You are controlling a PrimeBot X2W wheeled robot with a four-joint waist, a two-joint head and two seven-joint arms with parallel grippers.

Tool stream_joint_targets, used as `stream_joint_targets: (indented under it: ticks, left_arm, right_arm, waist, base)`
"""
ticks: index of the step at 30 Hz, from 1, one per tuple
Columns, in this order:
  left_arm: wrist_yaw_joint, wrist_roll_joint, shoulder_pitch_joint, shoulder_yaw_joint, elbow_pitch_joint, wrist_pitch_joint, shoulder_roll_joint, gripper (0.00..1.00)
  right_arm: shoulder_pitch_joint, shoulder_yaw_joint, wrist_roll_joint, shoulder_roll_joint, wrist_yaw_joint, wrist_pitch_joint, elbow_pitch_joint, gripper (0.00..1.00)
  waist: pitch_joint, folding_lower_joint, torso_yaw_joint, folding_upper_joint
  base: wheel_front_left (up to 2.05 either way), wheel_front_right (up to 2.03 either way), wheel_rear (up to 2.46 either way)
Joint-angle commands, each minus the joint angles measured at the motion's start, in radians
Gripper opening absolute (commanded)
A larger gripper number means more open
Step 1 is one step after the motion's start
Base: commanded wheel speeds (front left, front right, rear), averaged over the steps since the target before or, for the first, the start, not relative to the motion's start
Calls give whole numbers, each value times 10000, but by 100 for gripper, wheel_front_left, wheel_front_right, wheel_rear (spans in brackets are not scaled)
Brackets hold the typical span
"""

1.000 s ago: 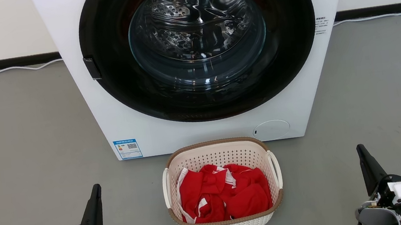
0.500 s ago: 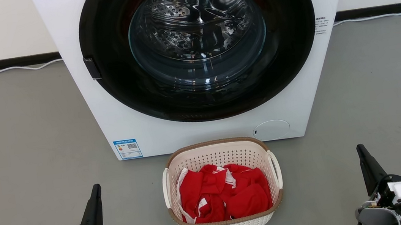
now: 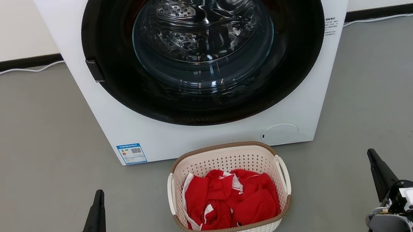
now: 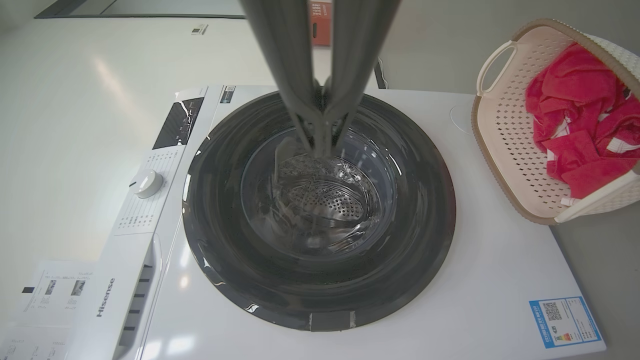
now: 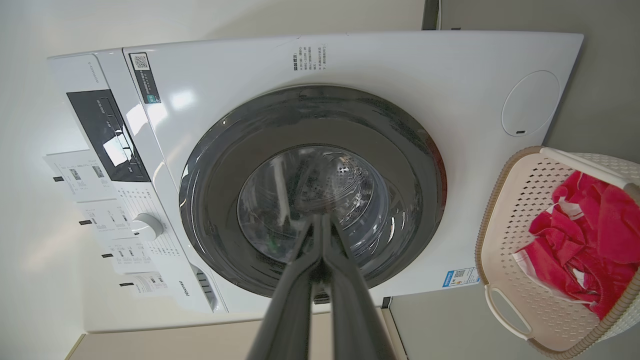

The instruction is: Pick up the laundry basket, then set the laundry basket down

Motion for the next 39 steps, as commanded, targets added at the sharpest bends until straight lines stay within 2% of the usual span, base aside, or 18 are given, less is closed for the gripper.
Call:
stream_joint_targets:
  ticks: [1, 39]
  left_arm:
    - [-73, -50, -559, 313, -289, 62, 125, 0]
    - [-73, -51, -559, 313, -289, 62, 125, 0]
  right_arm:
    - [-404, 192, 66, -102, 73, 77, -309, 0]
    - [-404, 192, 66, -102, 73, 77, -309, 0]
  waist:
    - [0, 0, 0, -1]
    - [0, 0, 0, -1]
  base:
    - [0, 0, 0]
    - [0, 0, 0]
